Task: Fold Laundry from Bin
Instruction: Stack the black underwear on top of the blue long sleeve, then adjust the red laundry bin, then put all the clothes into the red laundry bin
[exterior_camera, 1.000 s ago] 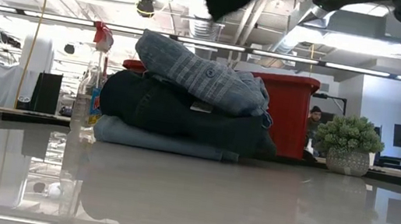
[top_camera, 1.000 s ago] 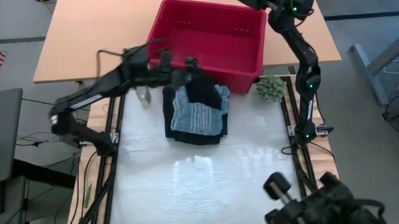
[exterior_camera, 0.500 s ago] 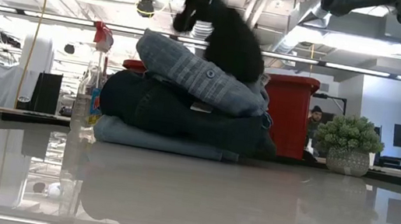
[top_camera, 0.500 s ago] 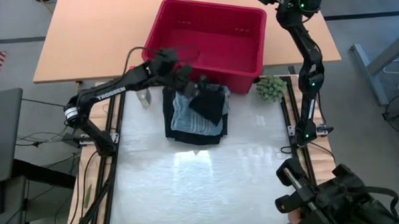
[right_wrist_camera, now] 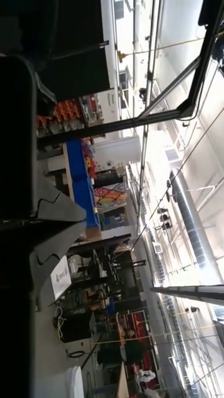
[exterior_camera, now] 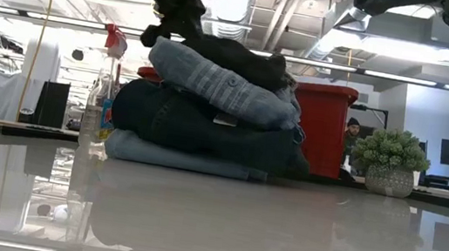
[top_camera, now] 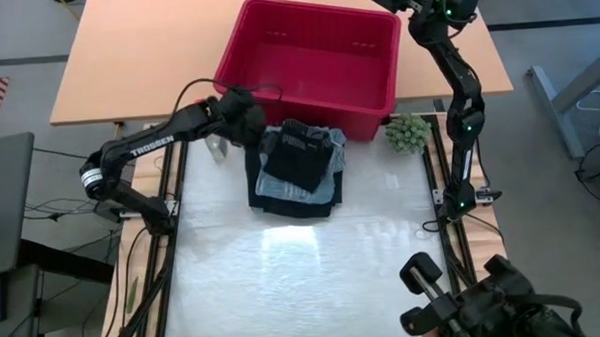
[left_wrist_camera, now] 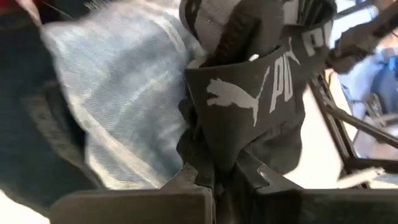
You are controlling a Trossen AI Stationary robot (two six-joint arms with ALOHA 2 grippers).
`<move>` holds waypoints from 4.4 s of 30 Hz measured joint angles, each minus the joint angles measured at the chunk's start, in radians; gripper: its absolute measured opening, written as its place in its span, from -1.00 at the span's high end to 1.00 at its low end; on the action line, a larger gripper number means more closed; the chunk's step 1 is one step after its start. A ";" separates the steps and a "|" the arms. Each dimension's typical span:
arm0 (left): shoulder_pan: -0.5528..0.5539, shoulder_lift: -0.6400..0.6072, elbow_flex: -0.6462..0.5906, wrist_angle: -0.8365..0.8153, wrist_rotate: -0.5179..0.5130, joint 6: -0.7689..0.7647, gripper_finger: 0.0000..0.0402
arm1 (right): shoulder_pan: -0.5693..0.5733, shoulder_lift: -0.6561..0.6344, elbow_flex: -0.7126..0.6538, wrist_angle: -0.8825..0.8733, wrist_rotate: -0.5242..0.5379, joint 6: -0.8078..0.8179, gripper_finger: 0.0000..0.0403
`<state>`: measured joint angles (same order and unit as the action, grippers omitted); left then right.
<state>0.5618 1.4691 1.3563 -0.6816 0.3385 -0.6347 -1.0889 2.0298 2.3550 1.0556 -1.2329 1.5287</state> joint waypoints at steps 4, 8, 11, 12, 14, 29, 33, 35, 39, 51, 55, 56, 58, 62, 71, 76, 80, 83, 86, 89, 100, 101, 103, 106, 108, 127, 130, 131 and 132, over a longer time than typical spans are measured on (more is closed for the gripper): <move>0.010 -0.006 0.003 0.007 -0.004 0.034 0.86 | 0.004 0.000 0.000 0.000 0.000 0.000 0.85; 0.010 -0.004 0.003 0.027 0.029 0.062 0.58 | 0.005 0.000 0.000 -0.001 0.000 0.000 0.85; 0.020 -0.004 0.003 0.048 0.078 0.062 0.34 | 0.009 0.000 0.000 -0.003 -0.001 0.000 0.85; 0.029 -0.004 0.005 0.047 0.107 0.058 0.27 | 0.009 0.000 0.000 -0.005 -0.001 0.000 0.85; 0.056 -0.004 0.020 0.026 0.177 0.059 0.13 | 0.011 0.000 0.000 -0.005 -0.001 0.004 0.85; 0.109 -0.071 0.300 -0.125 0.168 0.268 -0.03 | 0.228 0.001 0.000 -0.021 -0.027 0.021 0.85; 0.020 -0.112 0.335 -0.186 0.058 0.330 -0.02 | 0.361 0.002 -0.009 0.123 -0.040 0.085 0.86; -0.041 -0.133 0.335 -0.239 -0.035 0.352 -0.02 | 0.429 0.000 -0.032 0.230 -0.043 0.126 0.87; -0.168 -0.167 0.286 -0.326 -0.191 0.358 -0.02 | 0.560 -0.001 -0.137 0.351 -0.052 0.182 0.88; -0.274 -0.262 0.192 -0.437 -0.377 0.318 -0.02 | 0.960 0.002 -0.557 0.503 0.011 0.113 0.89; -0.274 -0.295 0.192 -0.465 -0.377 0.328 -0.02 | 0.978 -0.067 -0.777 0.509 0.051 0.095 0.91; -0.276 -0.300 0.192 -0.476 -0.377 0.328 -0.02 | 0.974 -0.091 -0.845 0.512 0.057 0.071 0.91; -0.277 -0.315 0.192 -0.497 -0.378 0.327 -0.02 | 0.958 -0.153 -1.005 0.510 0.118 0.049 0.92; -0.287 -0.348 0.192 -0.486 -0.380 0.315 -0.02 | 0.908 -0.281 -1.270 0.319 0.171 -0.026 0.92; -0.296 -0.360 0.193 -0.452 -0.497 0.331 -0.02 | 0.737 -0.715 -1.312 -1.138 0.216 -0.774 0.92; -0.296 -0.330 0.193 -0.376 -0.505 0.359 -0.02 | 0.556 -0.837 -1.272 -1.750 0.631 -1.095 0.89; -0.276 -0.295 0.192 -0.330 -0.503 0.383 -0.02 | 0.408 -0.823 -1.272 -1.791 0.699 -1.158 0.85; -0.241 -0.270 0.193 -0.317 -0.499 0.384 -0.02 | 0.316 -0.768 -1.271 -1.773 0.707 -1.213 0.91; -0.204 -0.252 0.193 -0.313 -0.452 0.362 -0.02 | 0.238 -0.713 -1.267 -1.783 0.724 -1.264 0.92; -0.178 -0.240 0.193 -0.313 -0.412 0.332 -0.02 | 0.181 -0.678 -1.244 -1.814 0.793 -1.320 0.91; -0.161 -0.240 0.193 -0.311 -0.429 0.259 -0.02 | 0.067 -0.664 -1.182 -1.672 1.053 -1.442 0.91; -0.161 -0.240 0.192 -0.310 -0.433 0.259 -0.02 | 0.060 -0.658 -1.181 -1.657 1.069 -1.444 0.90; -0.161 -0.240 0.192 -0.304 -0.434 0.257 -0.02 | 0.043 -0.644 -1.181 -1.632 1.102 -1.455 0.90; -0.161 -0.240 0.193 -0.300 -0.437 0.247 -0.02 | 0.032 -0.638 -1.181 -1.649 1.081 -1.453 0.90; -0.161 -0.240 0.193 -0.311 -0.419 0.231 -0.02 | 0.044 -0.654 -1.182 -1.697 1.019 -1.450 0.90; -0.463 -0.494 -0.466 0.221 -0.450 -0.133 -0.02 | 0.667 -0.996 -1.510 -1.461 0.916 -0.935 0.30; -0.450 -0.495 -0.522 0.427 -0.451 -0.079 -0.02 | 0.733 -0.990 -1.578 -1.251 0.918 -0.873 0.12; -0.447 -0.490 -0.523 0.469 -0.452 -0.037 -0.02 | 0.756 -0.977 -1.586 -1.182 0.927 -0.874 0.11; -0.443 -0.481 -0.516 0.500 -0.451 0.014 -0.02 | 0.779 -0.965 -1.590 -1.118 0.950 -0.875 0.13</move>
<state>0.1192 0.9883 0.8399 -0.1817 -0.1128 -0.6207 -0.3100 1.0647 0.7652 -0.0627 -0.2826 0.6535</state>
